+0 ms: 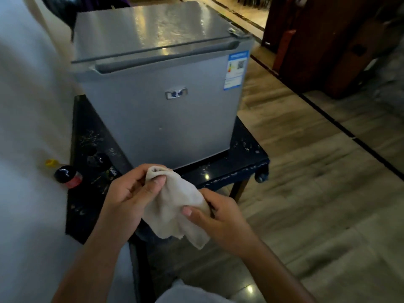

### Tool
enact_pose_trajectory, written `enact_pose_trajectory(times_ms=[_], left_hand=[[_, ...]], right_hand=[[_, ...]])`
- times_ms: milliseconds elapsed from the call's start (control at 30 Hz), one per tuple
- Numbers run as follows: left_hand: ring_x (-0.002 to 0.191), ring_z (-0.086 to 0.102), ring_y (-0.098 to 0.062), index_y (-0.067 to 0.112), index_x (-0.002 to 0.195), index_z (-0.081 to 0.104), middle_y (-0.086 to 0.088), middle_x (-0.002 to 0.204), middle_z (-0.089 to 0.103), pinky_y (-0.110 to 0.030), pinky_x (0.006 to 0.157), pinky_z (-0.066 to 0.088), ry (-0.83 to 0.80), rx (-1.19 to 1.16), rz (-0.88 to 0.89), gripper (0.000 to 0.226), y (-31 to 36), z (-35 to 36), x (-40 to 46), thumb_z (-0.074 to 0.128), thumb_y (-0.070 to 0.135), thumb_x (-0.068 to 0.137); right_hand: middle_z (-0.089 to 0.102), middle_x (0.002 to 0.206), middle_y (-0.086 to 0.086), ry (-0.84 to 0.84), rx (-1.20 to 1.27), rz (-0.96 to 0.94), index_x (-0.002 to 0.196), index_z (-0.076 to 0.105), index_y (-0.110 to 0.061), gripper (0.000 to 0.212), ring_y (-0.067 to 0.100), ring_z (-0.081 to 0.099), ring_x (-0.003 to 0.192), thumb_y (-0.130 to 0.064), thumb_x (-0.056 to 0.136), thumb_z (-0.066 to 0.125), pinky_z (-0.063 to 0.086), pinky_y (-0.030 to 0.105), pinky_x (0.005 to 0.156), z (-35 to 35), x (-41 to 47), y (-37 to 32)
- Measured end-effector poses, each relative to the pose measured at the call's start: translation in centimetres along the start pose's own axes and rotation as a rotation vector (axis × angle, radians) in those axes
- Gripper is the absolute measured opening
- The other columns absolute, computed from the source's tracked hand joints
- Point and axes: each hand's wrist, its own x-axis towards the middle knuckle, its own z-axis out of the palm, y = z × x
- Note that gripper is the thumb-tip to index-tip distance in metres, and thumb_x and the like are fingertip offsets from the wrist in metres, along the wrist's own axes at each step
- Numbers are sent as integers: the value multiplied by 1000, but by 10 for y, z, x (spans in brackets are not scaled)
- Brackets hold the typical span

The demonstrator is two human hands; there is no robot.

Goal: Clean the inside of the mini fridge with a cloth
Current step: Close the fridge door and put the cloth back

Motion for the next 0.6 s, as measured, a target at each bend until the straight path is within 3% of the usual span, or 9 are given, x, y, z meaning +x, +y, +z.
enact_pose_trajectory(times_ms=[133, 267, 400, 467, 600], left_hand=[[84, 68, -8, 35, 93, 73, 6, 89, 74, -21, 72, 53, -140, 17, 14, 16, 4, 44, 5, 60, 28, 88], [87, 66, -5, 30, 95, 73, 7, 94, 73, -15, 73, 51, -257, 61, 42, 19, 5, 93, 7, 57, 20, 90], [92, 67, -10, 29, 100, 71, 5, 99, 73, -16, 75, 52, -354, 93, 44, 11, 5, 145, 6, 62, 31, 94], [91, 68, -9, 29, 99, 71, 8, 98, 73, -15, 74, 53, -348, 83, 31, 13, 5, 169, 6, 60, 27, 92], [91, 70, -11, 24, 97, 74, 6, 97, 75, -19, 74, 55, -344, 56, 6, 18, 2, 211, 10, 61, 25, 85]], right_hand=[[67, 94, -9, 157, 17, 10, 104, 62, -32, 26, 14, 66, 81, -49, 86, 68, 58, 31, 64, -38, -37, 12], [67, 94, -4, 324, 88, 30, 102, 61, -28, 24, 16, 66, 80, -31, 85, 77, 54, 25, 62, -79, -74, 27], [69, 105, -10, 379, 127, 93, 113, 60, -34, 34, 15, 69, 95, -33, 83, 76, 62, 35, 74, -120, -104, 41], [68, 110, -16, 384, 56, 101, 120, 61, -36, 37, 9, 69, 100, -36, 85, 72, 61, 28, 76, -140, -118, 47], [73, 101, -13, 451, 56, 127, 109, 70, -28, 33, 9, 72, 91, -46, 81, 72, 60, 24, 69, -175, -139, 58]])
